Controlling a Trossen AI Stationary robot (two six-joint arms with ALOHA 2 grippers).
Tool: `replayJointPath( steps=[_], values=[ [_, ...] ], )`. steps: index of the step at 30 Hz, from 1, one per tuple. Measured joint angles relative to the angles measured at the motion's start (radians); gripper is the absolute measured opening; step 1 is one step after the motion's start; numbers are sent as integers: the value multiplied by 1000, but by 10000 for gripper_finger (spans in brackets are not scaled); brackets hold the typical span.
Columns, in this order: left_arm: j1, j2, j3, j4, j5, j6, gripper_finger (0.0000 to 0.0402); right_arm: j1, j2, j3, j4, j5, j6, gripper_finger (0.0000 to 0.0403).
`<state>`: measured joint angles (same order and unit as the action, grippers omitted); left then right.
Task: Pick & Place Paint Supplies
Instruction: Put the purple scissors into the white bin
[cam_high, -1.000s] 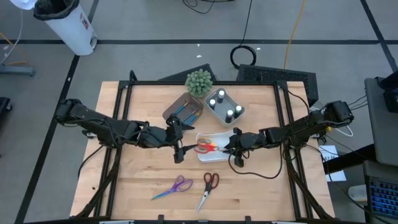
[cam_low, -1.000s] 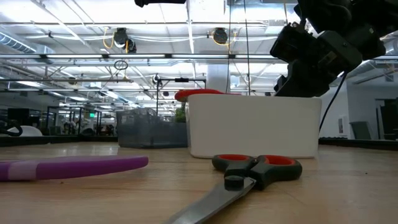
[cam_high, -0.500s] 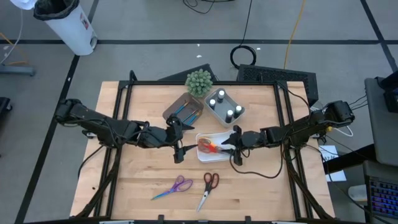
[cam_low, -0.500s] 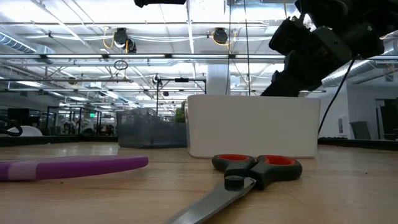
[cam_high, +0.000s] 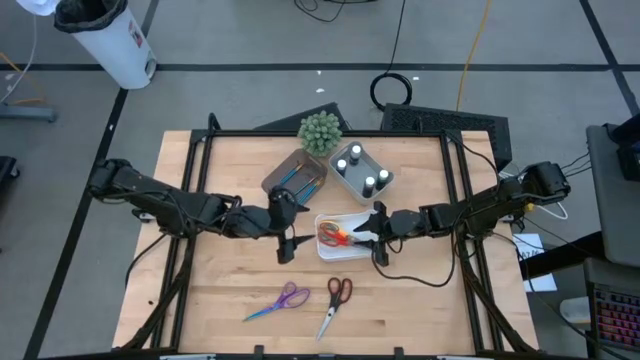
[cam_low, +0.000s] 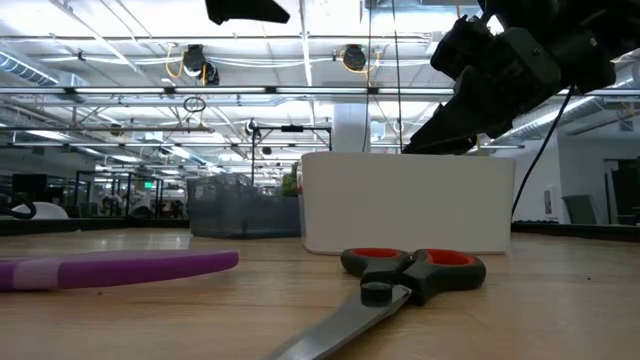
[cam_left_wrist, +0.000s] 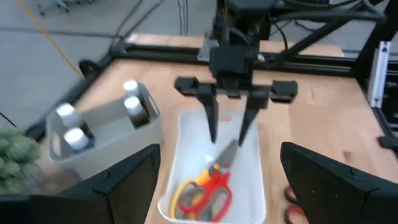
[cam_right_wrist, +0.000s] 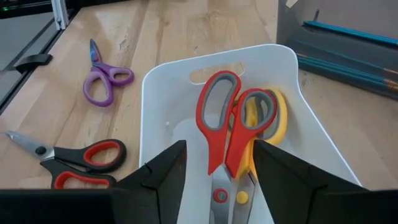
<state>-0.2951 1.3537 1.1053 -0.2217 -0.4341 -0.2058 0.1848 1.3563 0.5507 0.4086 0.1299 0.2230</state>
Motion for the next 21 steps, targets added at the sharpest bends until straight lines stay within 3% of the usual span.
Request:
replayJointPath(
  steps=[3, 9, 21],
  values=[
    [0, 2, 0, -50, 69, -79, 340, 0, 0, 0, 3, 0, 0, 178],
    [-24, 56, 0, -98, 330, -144, 340, 0, 0, 0, 3, 0, 0, 175],
    [-170, 386, 0, -86, 630, -164, 340, 0, 0, 0, 6, -1, 0, 177]
  ],
)
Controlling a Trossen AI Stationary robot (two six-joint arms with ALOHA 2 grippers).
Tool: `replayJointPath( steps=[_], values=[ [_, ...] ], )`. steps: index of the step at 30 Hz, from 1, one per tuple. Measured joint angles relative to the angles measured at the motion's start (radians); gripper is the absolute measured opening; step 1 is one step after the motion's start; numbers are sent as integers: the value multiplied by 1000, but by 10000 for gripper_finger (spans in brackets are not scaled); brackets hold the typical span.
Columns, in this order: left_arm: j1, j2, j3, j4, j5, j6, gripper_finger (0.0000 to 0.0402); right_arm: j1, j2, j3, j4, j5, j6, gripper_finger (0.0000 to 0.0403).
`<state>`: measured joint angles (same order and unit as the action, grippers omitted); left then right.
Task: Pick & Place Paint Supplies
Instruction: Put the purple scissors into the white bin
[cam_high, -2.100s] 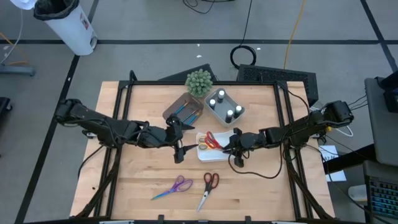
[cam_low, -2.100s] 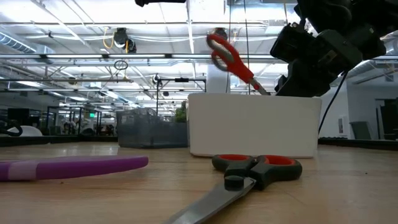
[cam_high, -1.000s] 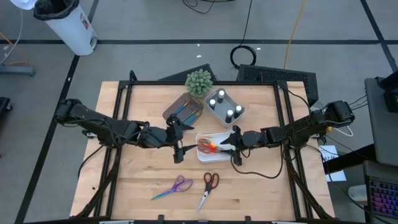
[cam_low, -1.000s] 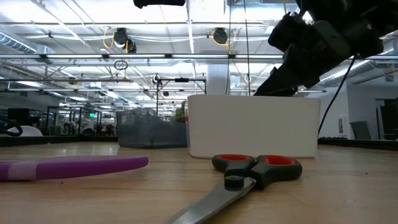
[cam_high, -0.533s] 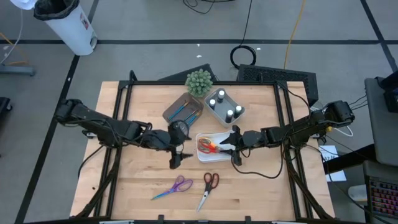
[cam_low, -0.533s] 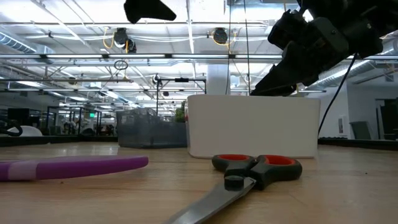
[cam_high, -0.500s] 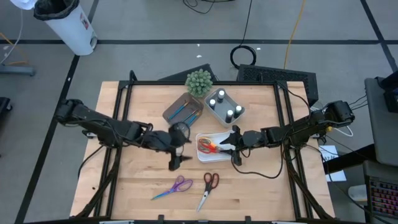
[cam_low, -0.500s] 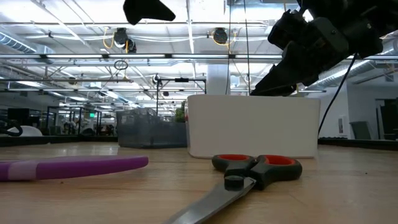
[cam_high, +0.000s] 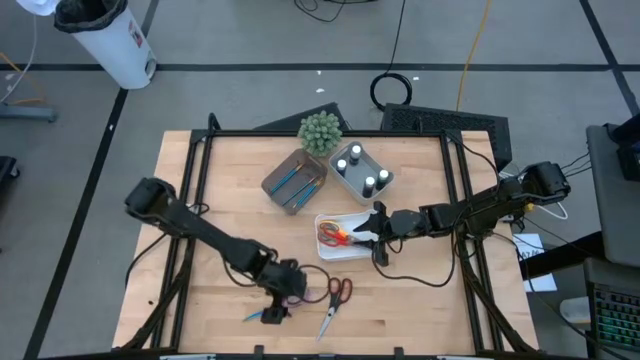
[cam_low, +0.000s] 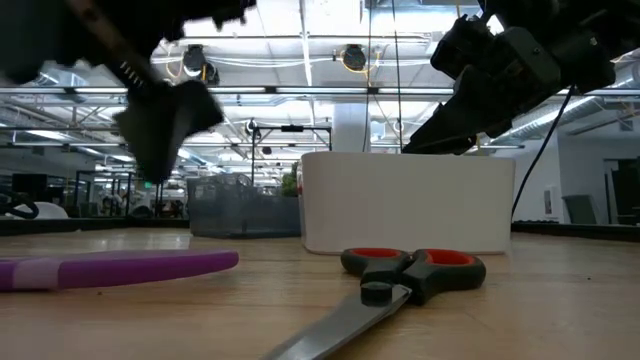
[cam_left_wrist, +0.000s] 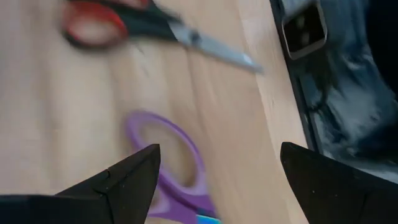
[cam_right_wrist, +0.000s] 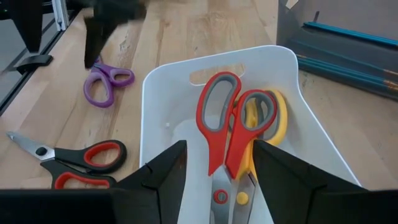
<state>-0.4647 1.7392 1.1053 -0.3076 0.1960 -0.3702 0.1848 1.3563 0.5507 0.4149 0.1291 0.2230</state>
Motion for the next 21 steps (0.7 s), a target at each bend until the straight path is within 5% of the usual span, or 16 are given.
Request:
replayJointPath(
  steps=[6, 21],
  values=[
    [-23, 111, 0, 67, 91, -68, 340, 0, 0, 0, 0, 0, -11, 172],
    [-36, 186, 3, 122, -34, -162, 324, 0, 0, 1, 34, 0, -28, 169]
  ],
)
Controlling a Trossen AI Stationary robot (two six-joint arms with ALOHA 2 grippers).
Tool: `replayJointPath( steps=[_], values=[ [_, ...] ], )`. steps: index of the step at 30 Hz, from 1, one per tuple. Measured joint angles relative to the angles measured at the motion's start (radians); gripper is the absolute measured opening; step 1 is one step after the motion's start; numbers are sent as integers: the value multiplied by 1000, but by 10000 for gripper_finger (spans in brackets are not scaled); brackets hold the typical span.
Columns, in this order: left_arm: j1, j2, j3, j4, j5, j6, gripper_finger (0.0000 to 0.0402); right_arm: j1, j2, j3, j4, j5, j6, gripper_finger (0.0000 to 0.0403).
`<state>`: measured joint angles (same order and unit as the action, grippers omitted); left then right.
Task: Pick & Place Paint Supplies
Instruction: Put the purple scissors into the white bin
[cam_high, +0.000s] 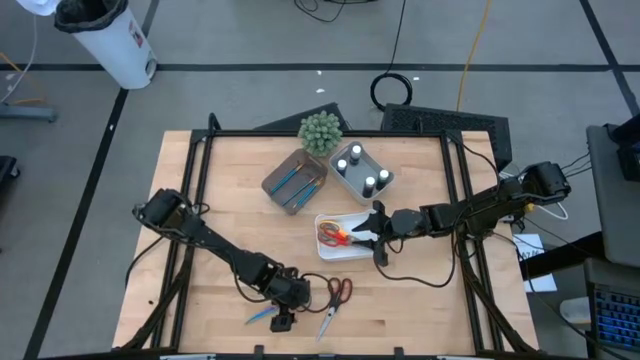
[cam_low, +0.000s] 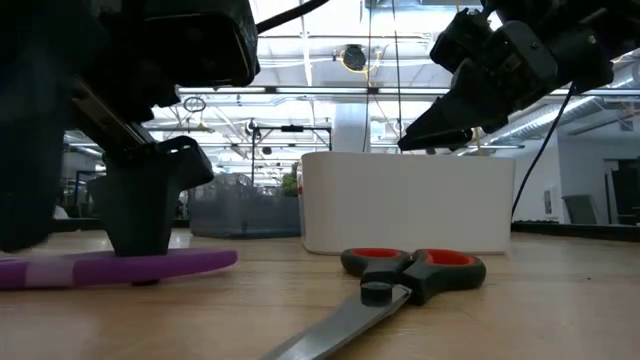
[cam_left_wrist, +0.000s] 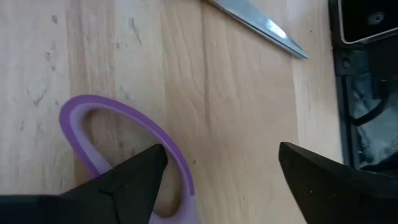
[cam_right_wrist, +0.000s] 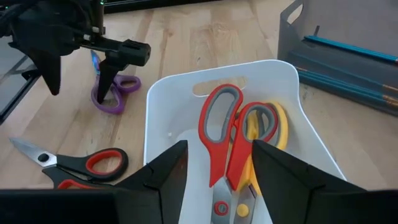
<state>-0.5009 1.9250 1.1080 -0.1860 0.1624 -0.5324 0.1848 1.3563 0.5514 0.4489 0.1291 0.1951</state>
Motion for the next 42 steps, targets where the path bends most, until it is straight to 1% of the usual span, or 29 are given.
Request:
replayJointPath(
  steps=[3, 9, 15, 18, 19, 24, 26, 28, 30, 32, 34, 38, 40, 42],
  values=[
    [-1, 1, -1, -1, -35, -3, 282, 0, 0, 0, 1, 0, 1, 169],
    [4, 3, -1, -45, -120, -79, 167, 0, 0, 0, 38, 0, -4, 168],
    [12, 3, -1, -98, -138, -172, 69, 0, 0, 0, 72, 0, -6, 164],
    [12, 2, -1, -111, -141, -185, 19, 0, 0, 0, 74, 0, -6, 164],
    [12, 2, -1, -111, -143, -196, 13, 0, 0, 0, 74, 0, -6, 164],
    [14, -14, -3, -115, -126, -191, 16, 0, 0, 0, 75, 1, -6, 164],
    [11, -48, -7, -125, -142, -175, 9, 0, 0, 0, 75, 1, -6, 164],
    [4, -108, -10, -143, -182, -163, 8, 0, 0, 0, 77, 1, -6, 164],
    [-12, -189, -6, -134, -241, -136, 9, 0, 0, 0, 79, 1, -6, 164],
    [-33, -275, -5, -143, -321, -105, 7, 0, 0, 0, 78, 1, -6, 163],
    [-60, -352, -5, -139, -438, -63, 6, 0, 0, 0, 78, 1, -6, 162],
    [-129, -491, -4, -91, -759, 83, 6, 0, 0, 0, 85, 1, -6, 162],
    [-158, -527, -5, -53, -927, 158, 6, 0, 0, 0, 113, 1, -6, 162],
    [-171, -539, -22, 44, -1076, 257, 6, 0, 0, 0, 151, 2, -9, 162]
  ],
)
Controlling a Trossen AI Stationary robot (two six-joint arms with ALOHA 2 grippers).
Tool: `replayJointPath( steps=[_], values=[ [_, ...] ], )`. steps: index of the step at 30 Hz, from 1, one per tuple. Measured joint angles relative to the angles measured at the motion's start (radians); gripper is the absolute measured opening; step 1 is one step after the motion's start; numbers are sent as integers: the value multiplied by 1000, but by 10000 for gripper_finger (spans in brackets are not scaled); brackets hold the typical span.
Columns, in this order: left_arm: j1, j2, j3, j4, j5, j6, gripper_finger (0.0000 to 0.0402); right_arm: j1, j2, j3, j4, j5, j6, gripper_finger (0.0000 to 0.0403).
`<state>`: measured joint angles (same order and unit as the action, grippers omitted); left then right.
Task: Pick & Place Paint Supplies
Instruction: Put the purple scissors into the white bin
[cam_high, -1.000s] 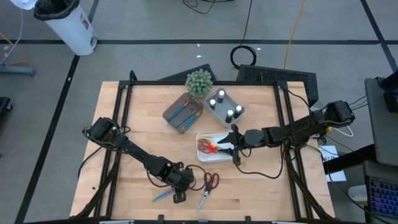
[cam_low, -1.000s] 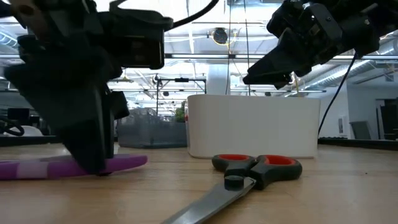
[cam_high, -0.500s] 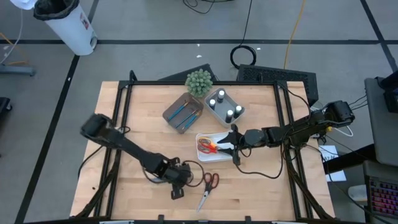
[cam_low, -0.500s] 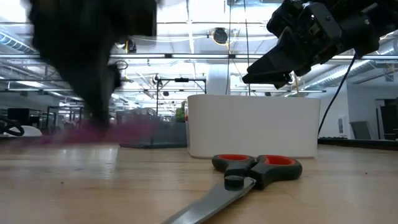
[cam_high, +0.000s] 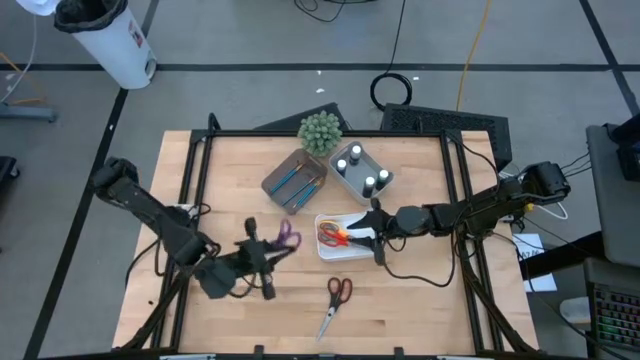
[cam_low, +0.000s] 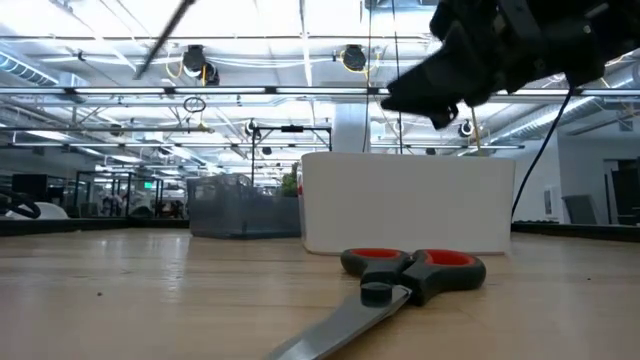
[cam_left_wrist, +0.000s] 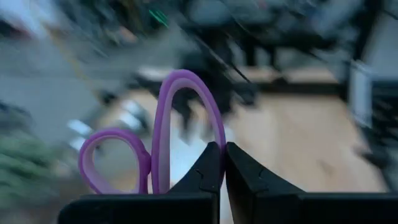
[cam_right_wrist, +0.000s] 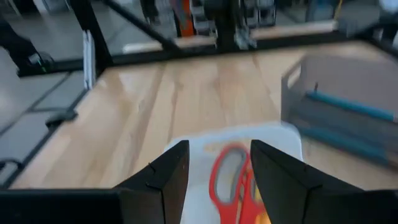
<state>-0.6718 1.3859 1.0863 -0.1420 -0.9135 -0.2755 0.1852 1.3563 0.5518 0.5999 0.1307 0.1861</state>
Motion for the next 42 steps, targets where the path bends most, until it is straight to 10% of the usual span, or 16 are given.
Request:
replayJointPath(
  steps=[5, 17, 23, 42],
  values=[
    [29, 1, -110, 402, -32, 285, 6, 0, 0, 0, 120, 2, -47, 162],
    [327, 2, -482, 1378, 777, 455, 5, 0, 66, 0, 347, 4, -106, 184],
    [400, 2, -491, 1477, 965, 385, 5, -1, 221, 5, 625, 4, -186, 213],
    [402, 2, -491, 1421, 885, 423, 5, 15, 482, 248, 729, 89, -398, 194]
  ],
)
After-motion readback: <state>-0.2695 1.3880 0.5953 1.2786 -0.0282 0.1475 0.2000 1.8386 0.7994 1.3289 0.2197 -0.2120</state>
